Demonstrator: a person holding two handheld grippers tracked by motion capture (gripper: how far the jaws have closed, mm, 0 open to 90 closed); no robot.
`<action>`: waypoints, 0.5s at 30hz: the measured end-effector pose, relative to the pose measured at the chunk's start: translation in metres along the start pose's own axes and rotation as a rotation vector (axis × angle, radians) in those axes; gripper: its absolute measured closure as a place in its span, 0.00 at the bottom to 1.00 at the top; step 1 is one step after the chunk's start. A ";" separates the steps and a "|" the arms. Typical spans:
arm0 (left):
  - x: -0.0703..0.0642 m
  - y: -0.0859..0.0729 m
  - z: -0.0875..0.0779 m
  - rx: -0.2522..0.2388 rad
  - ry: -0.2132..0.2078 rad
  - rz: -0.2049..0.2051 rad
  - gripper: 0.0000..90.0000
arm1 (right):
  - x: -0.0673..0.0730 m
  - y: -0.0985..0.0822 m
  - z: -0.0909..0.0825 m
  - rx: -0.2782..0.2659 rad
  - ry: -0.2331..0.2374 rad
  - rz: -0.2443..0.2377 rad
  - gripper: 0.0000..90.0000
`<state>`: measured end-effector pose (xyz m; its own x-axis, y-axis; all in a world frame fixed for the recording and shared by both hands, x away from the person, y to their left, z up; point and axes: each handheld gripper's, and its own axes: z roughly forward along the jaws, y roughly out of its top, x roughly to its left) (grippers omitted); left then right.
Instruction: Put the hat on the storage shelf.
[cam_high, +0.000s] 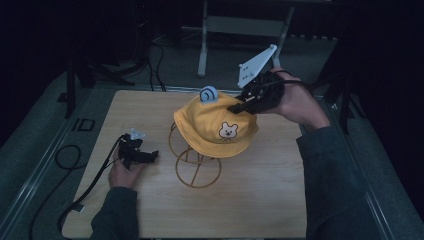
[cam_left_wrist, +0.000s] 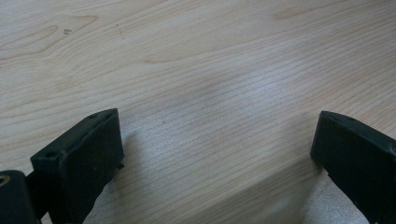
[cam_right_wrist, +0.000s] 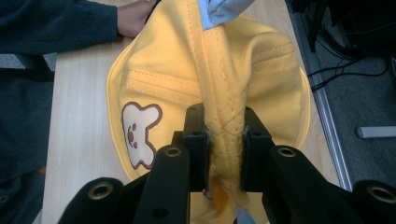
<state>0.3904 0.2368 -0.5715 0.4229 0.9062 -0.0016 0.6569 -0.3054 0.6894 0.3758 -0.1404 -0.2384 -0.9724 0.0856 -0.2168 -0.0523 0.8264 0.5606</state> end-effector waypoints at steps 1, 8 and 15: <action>0.000 0.000 0.000 0.001 0.000 0.002 0.02 | 0.000 0.002 0.002 0.004 0.000 -0.003 0.86; 0.000 0.000 0.000 0.002 -0.001 0.002 0.02 | 0.002 0.019 0.010 0.021 0.010 -0.032 0.85; 0.000 0.000 0.000 0.001 -0.002 0.002 0.02 | 0.003 0.036 0.022 0.049 0.017 -0.047 0.85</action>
<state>0.3906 0.2368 -0.5714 0.4255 0.9049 -0.0014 0.6569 -0.3078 0.6883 0.3763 -0.0983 -0.2367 -0.9728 0.0368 -0.2286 -0.0875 0.8556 0.5102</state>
